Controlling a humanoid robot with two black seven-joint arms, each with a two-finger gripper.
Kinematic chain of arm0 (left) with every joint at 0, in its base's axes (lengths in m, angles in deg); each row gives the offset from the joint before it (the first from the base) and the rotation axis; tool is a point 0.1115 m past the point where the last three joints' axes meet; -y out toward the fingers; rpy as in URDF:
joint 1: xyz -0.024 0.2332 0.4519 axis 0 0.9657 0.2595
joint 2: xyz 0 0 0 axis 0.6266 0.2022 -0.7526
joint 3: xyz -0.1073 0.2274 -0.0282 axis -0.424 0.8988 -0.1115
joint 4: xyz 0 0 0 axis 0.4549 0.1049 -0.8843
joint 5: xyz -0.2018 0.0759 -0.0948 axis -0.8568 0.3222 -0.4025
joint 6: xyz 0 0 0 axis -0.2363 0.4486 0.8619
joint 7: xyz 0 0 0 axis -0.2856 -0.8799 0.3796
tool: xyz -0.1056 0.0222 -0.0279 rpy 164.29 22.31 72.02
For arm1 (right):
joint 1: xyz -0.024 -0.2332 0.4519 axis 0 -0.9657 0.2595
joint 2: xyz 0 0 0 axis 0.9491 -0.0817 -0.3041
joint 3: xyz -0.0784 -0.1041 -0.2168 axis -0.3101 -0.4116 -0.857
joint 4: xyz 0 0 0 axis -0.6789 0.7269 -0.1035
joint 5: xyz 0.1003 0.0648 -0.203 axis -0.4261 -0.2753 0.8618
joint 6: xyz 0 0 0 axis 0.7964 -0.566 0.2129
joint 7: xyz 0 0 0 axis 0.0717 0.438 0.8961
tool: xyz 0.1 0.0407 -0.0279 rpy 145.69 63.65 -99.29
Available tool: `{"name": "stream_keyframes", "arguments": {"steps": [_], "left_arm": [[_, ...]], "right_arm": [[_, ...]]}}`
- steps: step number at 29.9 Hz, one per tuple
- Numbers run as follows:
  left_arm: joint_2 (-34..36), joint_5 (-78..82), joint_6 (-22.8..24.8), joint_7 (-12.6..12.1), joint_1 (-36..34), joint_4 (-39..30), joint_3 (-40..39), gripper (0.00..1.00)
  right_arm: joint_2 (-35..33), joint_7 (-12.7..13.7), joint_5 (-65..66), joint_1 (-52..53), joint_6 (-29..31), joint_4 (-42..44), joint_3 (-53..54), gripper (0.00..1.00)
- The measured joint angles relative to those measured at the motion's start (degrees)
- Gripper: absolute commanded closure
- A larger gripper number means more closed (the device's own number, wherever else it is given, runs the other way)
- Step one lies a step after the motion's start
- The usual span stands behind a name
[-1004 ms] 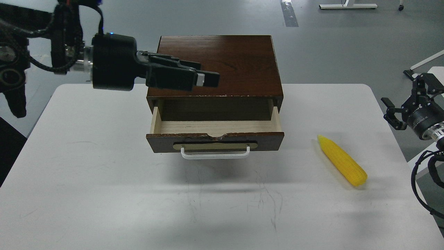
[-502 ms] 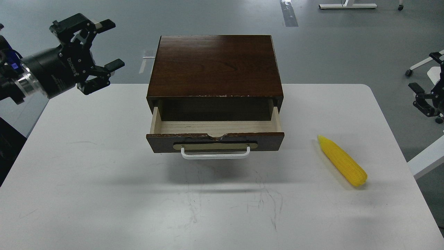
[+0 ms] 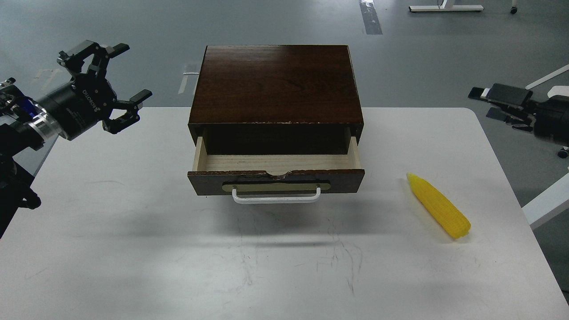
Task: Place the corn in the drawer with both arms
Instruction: 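Reach the right gripper to the yellow corn and grasp it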
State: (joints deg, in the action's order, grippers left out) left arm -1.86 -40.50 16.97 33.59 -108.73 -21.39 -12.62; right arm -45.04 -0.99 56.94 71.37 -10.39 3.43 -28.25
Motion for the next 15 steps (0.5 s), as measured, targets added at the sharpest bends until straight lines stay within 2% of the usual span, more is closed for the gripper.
{"name": "stream_keyframes", "arguments": {"steps": [5,9,15], "left_arm": [[-0.5,0.1,0.0,0.0,0.1,-0.2,-0.2,0.02],[-1.2,0.1,0.0,0.0,0.3,-0.4,-0.2,0.02],[-1.3,0.1,0.0,0.0,0.3,-0.6,-0.2,0.02]], "right_arm": [[-1.7,0.0,17.3,-0.5,0.0,-8.3,-1.4,0.0],[-1.7,0.0,26.0,0.1,0.0,-9.3,-7.2,0.0],[0.5,0.0,31.0,0.6,0.0,-9.1,-12.5,0.0]]}}
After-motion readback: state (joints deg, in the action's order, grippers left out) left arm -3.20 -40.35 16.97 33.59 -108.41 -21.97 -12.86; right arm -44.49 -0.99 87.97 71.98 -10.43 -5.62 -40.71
